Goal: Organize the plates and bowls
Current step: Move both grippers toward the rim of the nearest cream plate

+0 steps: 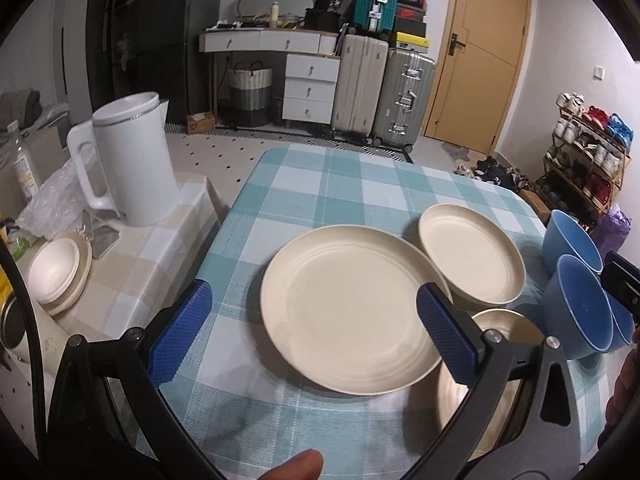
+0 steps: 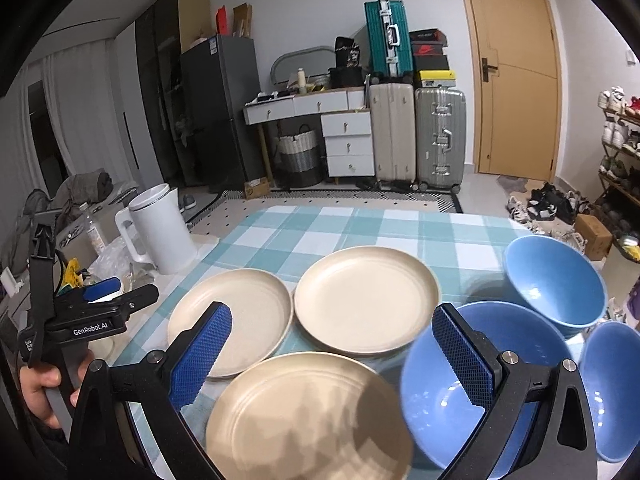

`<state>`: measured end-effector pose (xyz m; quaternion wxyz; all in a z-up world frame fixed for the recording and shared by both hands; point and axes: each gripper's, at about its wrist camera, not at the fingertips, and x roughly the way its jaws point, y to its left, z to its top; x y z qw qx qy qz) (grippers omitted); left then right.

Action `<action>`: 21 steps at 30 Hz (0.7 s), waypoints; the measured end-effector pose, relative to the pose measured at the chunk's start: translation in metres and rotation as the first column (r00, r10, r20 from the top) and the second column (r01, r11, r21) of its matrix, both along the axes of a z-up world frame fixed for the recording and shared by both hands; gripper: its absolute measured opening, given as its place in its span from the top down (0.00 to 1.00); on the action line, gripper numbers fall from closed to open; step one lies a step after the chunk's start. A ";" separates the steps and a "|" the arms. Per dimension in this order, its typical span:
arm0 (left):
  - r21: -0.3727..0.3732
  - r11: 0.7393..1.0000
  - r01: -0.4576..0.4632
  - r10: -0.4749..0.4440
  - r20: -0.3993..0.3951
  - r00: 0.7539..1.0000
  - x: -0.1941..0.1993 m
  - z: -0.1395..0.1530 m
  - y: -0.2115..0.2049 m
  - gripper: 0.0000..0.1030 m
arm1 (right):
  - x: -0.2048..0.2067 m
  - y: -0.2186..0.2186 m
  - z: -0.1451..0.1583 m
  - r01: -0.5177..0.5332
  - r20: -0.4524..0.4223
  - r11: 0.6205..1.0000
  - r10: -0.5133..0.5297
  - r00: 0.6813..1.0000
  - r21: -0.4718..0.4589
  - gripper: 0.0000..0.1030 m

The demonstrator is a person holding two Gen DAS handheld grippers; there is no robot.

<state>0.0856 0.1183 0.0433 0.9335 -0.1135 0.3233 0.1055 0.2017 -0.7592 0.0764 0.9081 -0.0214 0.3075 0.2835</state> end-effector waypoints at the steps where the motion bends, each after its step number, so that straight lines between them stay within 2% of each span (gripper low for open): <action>1: -0.002 1.000 -0.009 0.009 -0.001 1.000 0.001 -0.003 0.004 0.01 | 0.003 0.005 -0.003 -0.011 -0.008 1.000 0.011 1.000 0.001 0.00; 8: -0.023 0.998 -0.050 0.049 -0.035 0.998 0.013 -0.026 0.024 0.01 | 0.016 0.027 -0.015 -0.054 -0.036 0.999 0.054 0.998 -0.003 0.01; 16: -0.041 0.998 -0.047 0.043 -0.086 0.995 0.023 -0.050 0.033 0.01 | 0.033 0.048 -0.039 -0.095 -0.110 0.995 0.092 0.990 -0.021 0.15; 21: -0.060 0.997 -0.045 0.038 -0.113 0.993 0.027 -0.060 0.035 0.01 | 0.039 0.063 -0.053 -0.133 -0.131 0.990 0.127 0.983 -0.041 0.17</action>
